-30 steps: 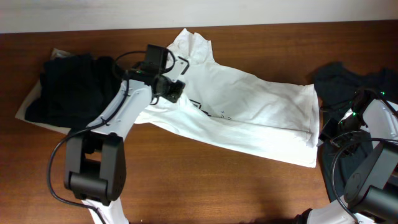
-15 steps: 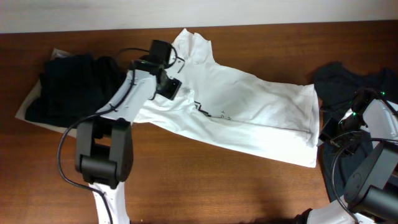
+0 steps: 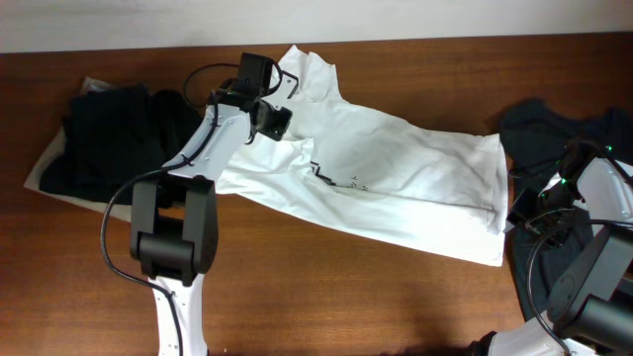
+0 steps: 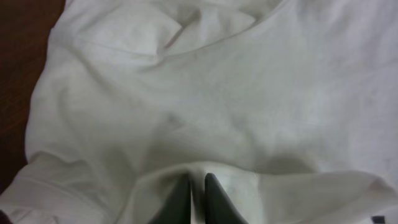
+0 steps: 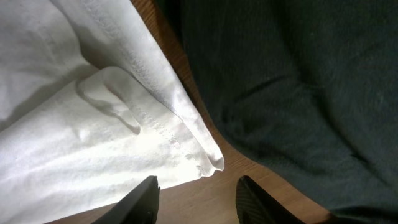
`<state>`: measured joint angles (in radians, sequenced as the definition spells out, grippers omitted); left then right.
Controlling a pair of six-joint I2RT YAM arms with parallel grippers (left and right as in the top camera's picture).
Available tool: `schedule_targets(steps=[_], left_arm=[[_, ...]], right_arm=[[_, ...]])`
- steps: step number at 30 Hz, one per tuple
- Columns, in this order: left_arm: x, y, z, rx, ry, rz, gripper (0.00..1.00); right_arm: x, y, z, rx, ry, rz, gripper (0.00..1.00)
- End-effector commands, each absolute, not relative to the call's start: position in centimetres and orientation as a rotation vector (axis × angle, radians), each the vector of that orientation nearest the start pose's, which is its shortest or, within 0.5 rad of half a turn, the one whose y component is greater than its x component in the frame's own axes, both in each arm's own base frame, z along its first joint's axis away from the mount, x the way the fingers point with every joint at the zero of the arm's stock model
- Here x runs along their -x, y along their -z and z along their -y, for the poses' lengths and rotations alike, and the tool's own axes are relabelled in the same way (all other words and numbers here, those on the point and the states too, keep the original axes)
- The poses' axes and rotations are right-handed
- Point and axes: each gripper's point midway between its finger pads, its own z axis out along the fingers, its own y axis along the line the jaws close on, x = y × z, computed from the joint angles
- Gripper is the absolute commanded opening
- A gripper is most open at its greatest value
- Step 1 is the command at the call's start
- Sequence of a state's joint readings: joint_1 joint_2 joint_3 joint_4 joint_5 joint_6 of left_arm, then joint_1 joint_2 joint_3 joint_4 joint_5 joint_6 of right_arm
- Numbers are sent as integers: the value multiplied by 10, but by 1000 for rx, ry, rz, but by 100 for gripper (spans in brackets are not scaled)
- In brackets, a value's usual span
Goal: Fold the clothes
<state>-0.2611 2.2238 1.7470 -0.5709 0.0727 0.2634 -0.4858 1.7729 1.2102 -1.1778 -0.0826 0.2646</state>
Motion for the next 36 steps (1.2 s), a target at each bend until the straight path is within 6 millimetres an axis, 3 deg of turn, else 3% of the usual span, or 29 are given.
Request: schedule_targets(steps=[1,3,4,5,6,7,12,15,17,18,19,22,25,26,29,32,34,36], left_arm=[[-530,-60,162,-704,123,-2495,62],[-526,-58,161,-707,116,-2513,87],[-520,-58,163,-712,140,-2535,87],[-508,-57,168,-739,189,-2568,61],[-500,-53,169,-754,191,-2601,24],[-488,-47,168,-768,196,-2651,0],[-467,-34,159,-784,174,-2751,0],[-500,-12,178,-770,233,-2635,0],[-516,-38,218,-762,461,-2476,0],[-525,-51,225,-752,452,-2440,0],[-528,-60,221,-743,412,-2448,0],[-524,-81,178,-683,150,-2583,1],[-488,-60,149,-692,55,-2781,0],[-485,-51,144,-685,52,-2799,0],[-509,-29,137,-664,44,-2692,0],[-553,-27,131,-594,29,-2509,0],[-581,-47,124,-542,24,-2393,0],[-596,-78,128,-536,33,-2340,0]], right_arm=[[-249,-55,119,-1223,-155,-3041,45],[-249,-55,118,-1223,-155,-3041,45],[-249,-55,119,-1223,-155,-3042,45],[-249,-55,119,-1223,-155,-3041,45],[-249,-55,118,-1222,-155,-3041,45],[-249,-55,118,-1222,-155,-3041,45],[-249,-55,119,-1223,-155,-3042,45],[-250,-55,119,-1221,-155,-3038,45],[-250,-55,119,-1221,-155,-3039,45],[-250,-55,119,-1221,-155,-3039,45],[-250,-55,119,-1222,-155,-3039,45],[-249,-55,119,-1223,-155,-3041,45],[-249,-55,119,-1223,-155,-3041,45],[-250,-55,118,-1222,-155,-3041,45],[-251,-54,119,-1220,-154,-3035,45],[-254,-55,117,-1217,-183,-3026,45],[-258,-55,114,-1214,-223,-3013,45],[-258,-55,114,-1213,-222,-3011,45]])
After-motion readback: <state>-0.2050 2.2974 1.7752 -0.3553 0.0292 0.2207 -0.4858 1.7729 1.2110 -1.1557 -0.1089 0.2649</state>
